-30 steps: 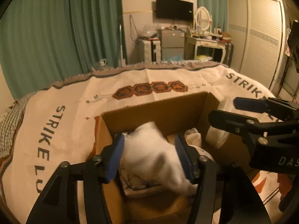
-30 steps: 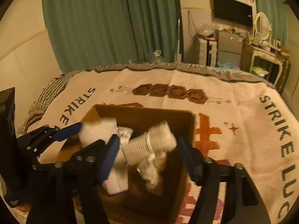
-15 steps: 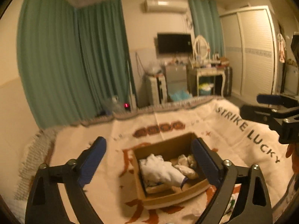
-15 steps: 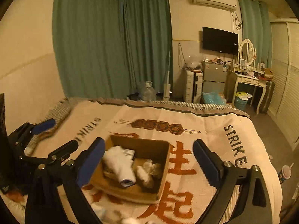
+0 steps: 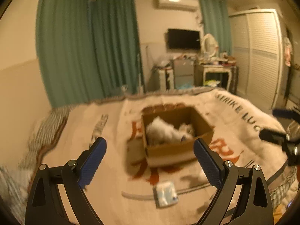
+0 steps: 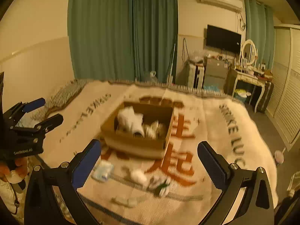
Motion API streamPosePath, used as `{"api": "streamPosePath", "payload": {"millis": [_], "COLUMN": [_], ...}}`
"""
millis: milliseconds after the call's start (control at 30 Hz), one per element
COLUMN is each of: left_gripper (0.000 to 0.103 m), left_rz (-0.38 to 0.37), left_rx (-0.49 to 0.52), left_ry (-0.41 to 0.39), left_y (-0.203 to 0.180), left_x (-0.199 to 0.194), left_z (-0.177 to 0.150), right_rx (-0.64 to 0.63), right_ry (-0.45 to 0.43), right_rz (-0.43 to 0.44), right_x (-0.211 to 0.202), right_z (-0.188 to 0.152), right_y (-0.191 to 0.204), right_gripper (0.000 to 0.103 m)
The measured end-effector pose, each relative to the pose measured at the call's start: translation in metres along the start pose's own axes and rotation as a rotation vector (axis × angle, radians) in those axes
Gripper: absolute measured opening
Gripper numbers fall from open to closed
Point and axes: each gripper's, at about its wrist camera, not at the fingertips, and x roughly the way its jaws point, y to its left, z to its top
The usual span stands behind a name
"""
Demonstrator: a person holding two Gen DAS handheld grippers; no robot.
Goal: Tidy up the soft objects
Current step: 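Grasp the blue-white tissue pack with the left gripper while the right grasps a white sock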
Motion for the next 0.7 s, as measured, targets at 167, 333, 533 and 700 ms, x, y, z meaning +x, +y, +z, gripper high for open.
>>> {"api": "streamPosePath", "payload": {"millis": [167, 333, 533, 700], "left_gripper": [0.095, 0.095, 0.095, 0.095], "left_rz": [0.022, -0.006, -0.013, -0.016], "left_rx": [-0.001, -0.065, -0.074, -0.068], "left_ry": [0.106, 0.202, 0.298, 0.324], "left_y": [-0.010, -0.015, -0.021, -0.018], "left_x": [0.044, 0.071, 0.087, 0.093], "left_z": [-0.046, -0.091, -0.132, -0.140], "right_rx": [-0.011, 0.035, 0.062, 0.106], "right_ry": [0.110, 0.258, 0.371, 0.429], "right_rz": [-0.010, 0.051, 0.101, 0.133], "right_x": [0.045, 0.092, 0.130, 0.155], "right_z": [-0.067, -0.124, -0.159, -0.168], "right_y": [0.012, 0.017, 0.024, 0.022], "right_gripper": [0.103, 0.103, 0.095, 0.079]}}
